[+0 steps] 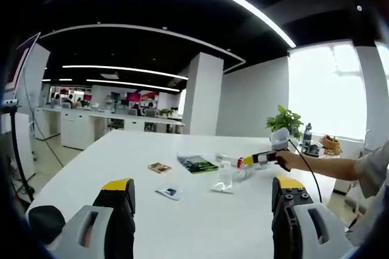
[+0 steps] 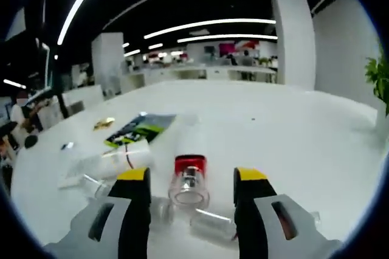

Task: Arrange the skincare products in the storage area until every visible bottle or jar stands upright without overlapping.

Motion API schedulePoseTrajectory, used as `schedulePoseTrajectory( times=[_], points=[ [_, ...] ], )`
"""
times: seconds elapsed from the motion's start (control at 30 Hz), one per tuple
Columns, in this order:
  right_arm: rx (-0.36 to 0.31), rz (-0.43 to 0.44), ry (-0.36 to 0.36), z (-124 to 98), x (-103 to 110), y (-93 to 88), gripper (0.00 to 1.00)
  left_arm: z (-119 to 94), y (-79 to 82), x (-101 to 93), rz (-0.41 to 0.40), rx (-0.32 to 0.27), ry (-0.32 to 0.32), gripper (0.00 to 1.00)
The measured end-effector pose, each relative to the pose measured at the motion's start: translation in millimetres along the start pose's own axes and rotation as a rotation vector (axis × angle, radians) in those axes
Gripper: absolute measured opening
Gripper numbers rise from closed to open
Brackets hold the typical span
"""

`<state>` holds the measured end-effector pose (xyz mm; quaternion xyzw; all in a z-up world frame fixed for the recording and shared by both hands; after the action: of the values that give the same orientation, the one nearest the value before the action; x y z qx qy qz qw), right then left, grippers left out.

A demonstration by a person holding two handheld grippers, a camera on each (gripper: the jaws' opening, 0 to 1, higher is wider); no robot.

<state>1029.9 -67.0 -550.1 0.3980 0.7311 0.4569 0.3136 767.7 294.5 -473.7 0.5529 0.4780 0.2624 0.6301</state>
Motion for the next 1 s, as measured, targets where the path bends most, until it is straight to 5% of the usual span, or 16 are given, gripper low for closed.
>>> schedulePoseTrajectory(
  times=[1.0],
  points=[
    [0.156, -0.02, 0.007, 18, -3, -7.2, 0.41, -2, 0.5, 0.2, -0.001, 0.001, -0.001, 0.96]
  ],
)
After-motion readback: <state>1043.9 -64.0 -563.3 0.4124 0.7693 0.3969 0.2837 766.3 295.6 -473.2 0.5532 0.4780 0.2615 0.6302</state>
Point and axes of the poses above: the point that each gripper's makers call its tool centre point, and the gripper's own axes: z roughly forward along the fingers, x roughly to its left, y roughly out of its top, the point moved 3 cm from there along -z, roughly backward along the fingers, and after that the axes turned 7 degrees about -z, right-handed, at the moved point
